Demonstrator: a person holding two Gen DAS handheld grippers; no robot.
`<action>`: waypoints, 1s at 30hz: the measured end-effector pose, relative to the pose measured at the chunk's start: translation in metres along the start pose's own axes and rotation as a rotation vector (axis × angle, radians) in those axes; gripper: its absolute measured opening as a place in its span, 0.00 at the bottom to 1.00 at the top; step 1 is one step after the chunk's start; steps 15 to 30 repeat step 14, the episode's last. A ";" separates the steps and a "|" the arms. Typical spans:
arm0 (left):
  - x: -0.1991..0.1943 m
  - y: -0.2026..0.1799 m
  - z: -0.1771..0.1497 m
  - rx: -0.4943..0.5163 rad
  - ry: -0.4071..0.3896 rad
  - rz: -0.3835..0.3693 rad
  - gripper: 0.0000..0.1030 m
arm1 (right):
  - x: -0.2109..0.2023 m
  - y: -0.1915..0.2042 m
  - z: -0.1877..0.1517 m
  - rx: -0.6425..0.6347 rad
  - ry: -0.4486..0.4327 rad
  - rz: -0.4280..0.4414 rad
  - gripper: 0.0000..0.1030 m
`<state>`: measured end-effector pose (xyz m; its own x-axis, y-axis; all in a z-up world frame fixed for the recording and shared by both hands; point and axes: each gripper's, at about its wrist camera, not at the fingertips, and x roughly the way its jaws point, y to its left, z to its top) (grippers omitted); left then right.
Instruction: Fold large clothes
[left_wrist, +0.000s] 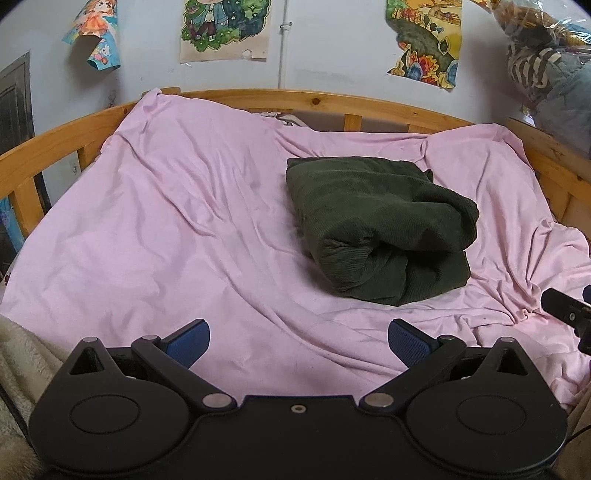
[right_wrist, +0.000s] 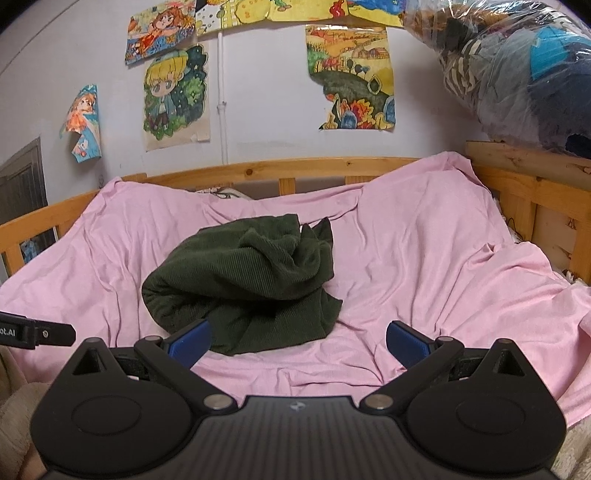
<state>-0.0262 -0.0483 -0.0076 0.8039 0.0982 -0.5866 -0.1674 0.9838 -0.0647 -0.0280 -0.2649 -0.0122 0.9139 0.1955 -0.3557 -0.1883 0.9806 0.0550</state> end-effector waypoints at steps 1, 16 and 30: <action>0.000 0.000 0.000 0.000 0.001 -0.001 0.99 | 0.000 0.000 0.000 -0.002 0.005 0.000 1.00; 0.002 0.001 0.001 0.012 0.012 -0.008 0.99 | 0.010 0.003 0.000 -0.027 0.078 -0.016 1.00; 0.002 0.001 0.001 0.012 0.012 -0.008 0.99 | 0.010 0.003 0.000 -0.027 0.078 -0.016 1.00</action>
